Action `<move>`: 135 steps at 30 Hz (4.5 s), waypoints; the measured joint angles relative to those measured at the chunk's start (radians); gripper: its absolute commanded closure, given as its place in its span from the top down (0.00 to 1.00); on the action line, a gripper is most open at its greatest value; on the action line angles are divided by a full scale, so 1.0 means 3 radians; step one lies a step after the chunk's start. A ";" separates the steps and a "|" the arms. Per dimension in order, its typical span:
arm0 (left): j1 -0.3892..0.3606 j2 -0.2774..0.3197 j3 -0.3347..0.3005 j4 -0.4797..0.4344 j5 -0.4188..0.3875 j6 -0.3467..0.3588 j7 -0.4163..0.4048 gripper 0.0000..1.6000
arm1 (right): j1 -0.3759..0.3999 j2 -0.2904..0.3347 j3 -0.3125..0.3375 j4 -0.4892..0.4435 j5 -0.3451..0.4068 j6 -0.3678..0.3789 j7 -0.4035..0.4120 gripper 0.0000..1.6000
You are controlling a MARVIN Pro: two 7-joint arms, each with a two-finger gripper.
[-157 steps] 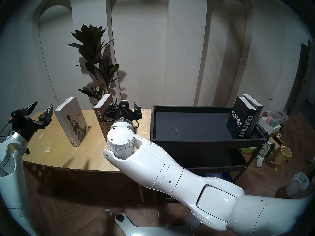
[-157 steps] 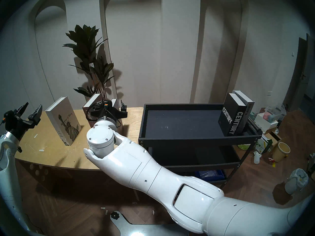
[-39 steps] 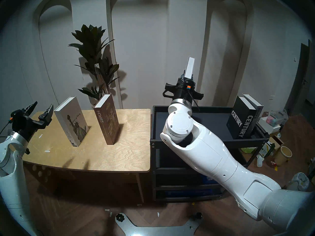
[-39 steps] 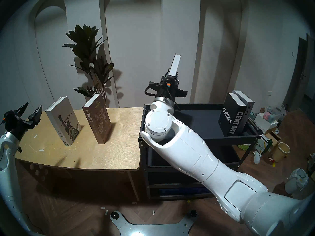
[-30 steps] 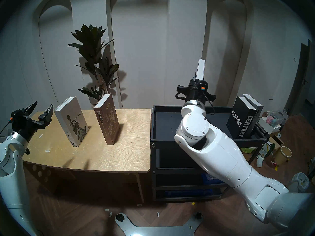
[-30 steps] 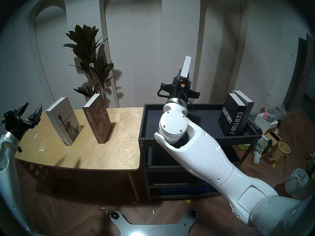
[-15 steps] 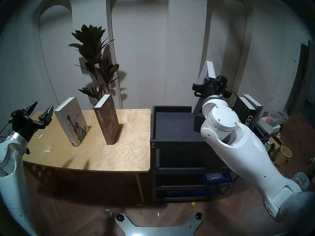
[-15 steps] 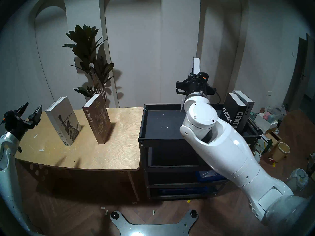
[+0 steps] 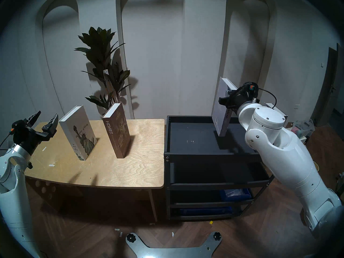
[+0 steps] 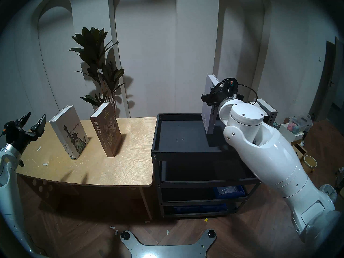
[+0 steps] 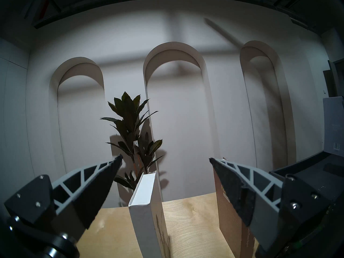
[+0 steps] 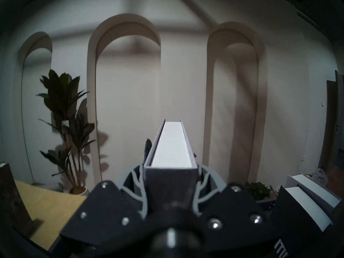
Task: Move the books from the display table onto the shelf, standing them upright with spines facing out and tallest at one end
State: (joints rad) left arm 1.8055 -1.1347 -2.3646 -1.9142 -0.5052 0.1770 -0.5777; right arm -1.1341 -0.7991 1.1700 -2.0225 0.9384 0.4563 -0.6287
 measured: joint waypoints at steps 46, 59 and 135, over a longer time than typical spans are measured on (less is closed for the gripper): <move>0.0001 0.0000 -0.0001 -0.0006 0.0003 -0.0001 0.0000 1.00 | -0.1621 0.0555 0.1254 -0.0226 -0.0284 -0.0763 0.1080 0.00; 0.0001 0.0000 -0.0001 -0.0007 0.0003 -0.0001 0.0001 1.00 | -0.1854 0.0641 0.1457 -0.0013 -0.0343 -0.0943 0.1322 0.00; 0.0001 0.0000 -0.0002 -0.0008 0.0003 -0.0001 0.0001 1.00 | -0.2075 0.0458 0.1722 0.0448 -0.0214 -0.1228 0.1602 0.41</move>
State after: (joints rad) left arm 1.8057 -1.1347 -2.3650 -1.9165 -0.5042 0.1766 -0.5775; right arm -1.7567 -0.6617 1.6865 -1.8881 0.8742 0.0878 -0.1480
